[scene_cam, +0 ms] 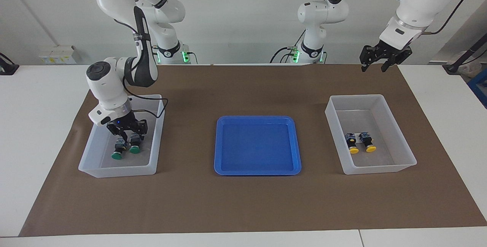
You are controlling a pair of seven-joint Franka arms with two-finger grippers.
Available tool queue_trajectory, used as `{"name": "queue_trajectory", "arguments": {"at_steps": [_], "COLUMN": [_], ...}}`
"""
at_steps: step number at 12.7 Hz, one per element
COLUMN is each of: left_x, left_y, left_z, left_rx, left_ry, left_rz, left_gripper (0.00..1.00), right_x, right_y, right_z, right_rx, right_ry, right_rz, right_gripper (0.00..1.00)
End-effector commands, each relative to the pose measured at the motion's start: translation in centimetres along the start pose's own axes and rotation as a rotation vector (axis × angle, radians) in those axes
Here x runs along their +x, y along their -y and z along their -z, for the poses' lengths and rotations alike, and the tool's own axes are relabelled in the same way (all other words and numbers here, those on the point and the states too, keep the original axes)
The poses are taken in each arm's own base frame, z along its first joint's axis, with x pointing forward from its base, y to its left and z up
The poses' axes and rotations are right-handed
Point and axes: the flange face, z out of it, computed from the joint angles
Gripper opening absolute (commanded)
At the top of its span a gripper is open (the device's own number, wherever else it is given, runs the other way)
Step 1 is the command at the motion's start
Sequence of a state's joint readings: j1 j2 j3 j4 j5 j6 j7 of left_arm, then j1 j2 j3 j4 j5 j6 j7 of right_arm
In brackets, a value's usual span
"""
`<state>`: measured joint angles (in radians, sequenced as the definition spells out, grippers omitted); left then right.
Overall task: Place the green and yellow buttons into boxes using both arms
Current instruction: 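Carry the last green button into the box with the right gripper, then release the green button and withdraw the right gripper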
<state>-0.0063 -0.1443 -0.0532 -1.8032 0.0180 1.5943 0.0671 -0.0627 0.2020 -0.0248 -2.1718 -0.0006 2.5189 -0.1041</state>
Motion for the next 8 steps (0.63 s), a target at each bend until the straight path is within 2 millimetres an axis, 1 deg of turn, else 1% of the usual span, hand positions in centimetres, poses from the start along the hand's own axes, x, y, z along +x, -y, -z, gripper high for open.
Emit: {"name": "queue_trajectory", "arguments": {"at_steps": [1,2,4,5,6,7,8], "left_x": [-1.8,-1.7,-2.2,-2.7,-2.6,-2.6,-2.6], "left_y": [-2.5,-3.1,-3.5,-3.5,-4.0,-4.4,-4.5], "left_z": [-0.2,-0.4,-1.9,-2.7,-2.7,-2.5,-2.5], "left_rx": [0.027,0.025,0.026,0.026,0.024,0.022,0.022], "left_ry": [-0.063,-0.069,-0.062,-0.078,-0.089,-0.098,-0.098], "left_rz": [0.038,0.035,0.029,0.056,0.088,0.112,0.123], "left_gripper": [0.71,0.70,0.70,0.70,0.71,0.75,0.82], "right_x": [0.2,0.7,2.3,3.4,4.3,4.9,5.1], "right_y": [0.2,0.3,0.5,0.5,0.8,1.9,2.6], "right_z": [0.8,1.9,5.5,8.1,10.4,13.0,15.2], "right_rx": [0.015,0.016,0.022,0.025,0.027,0.030,0.028], "right_ry": [-0.024,-0.028,0.004,0.023,0.046,0.063,0.066], "right_rz": [-0.029,-0.047,-0.078,-0.100,-0.120,-0.134,-0.156], "right_gripper": [0.90,0.92,0.99,0.99,1.00,1.00,1.00]}}
